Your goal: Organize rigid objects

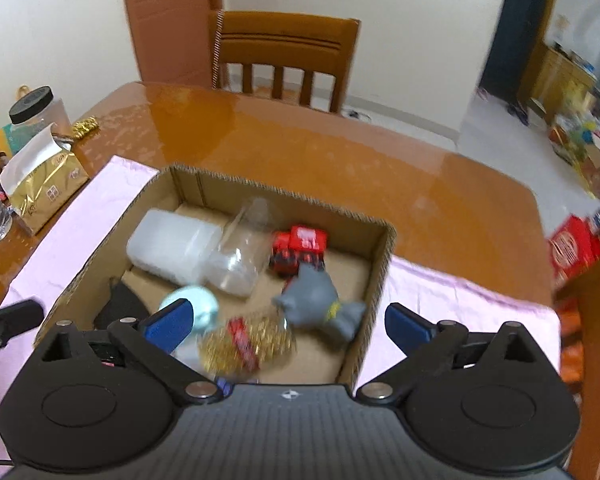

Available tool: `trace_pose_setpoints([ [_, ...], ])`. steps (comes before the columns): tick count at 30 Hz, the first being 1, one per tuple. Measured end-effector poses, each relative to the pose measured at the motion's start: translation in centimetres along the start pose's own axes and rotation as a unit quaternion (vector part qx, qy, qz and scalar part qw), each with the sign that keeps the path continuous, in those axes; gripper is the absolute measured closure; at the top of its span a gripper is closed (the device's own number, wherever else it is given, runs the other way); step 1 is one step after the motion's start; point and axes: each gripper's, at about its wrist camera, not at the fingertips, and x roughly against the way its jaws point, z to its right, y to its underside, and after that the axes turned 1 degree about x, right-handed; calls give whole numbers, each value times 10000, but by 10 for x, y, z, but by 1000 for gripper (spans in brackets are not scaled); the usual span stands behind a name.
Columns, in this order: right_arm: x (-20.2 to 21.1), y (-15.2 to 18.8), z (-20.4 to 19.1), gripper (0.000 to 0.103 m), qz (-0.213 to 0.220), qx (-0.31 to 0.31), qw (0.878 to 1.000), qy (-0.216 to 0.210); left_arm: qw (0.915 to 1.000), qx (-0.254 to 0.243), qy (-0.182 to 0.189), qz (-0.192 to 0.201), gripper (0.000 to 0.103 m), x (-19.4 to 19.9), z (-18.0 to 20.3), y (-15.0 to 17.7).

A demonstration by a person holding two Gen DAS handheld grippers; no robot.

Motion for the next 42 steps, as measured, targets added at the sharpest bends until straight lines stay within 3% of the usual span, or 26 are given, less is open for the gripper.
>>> trace_pose_setpoints([
  [8,50,37,-17,0,-216,-634,9951,732,9996,23,-2,-272,1,20,13,-6],
  [18,79,58,-19,0,-142,-1332,9882,744,9985,-82,-11,-545,1,30,27,-7],
  [42,83,60,-20,0,-108,-1412,9871,743,9982,-79,-130,-585,1,34,28,-9],
])
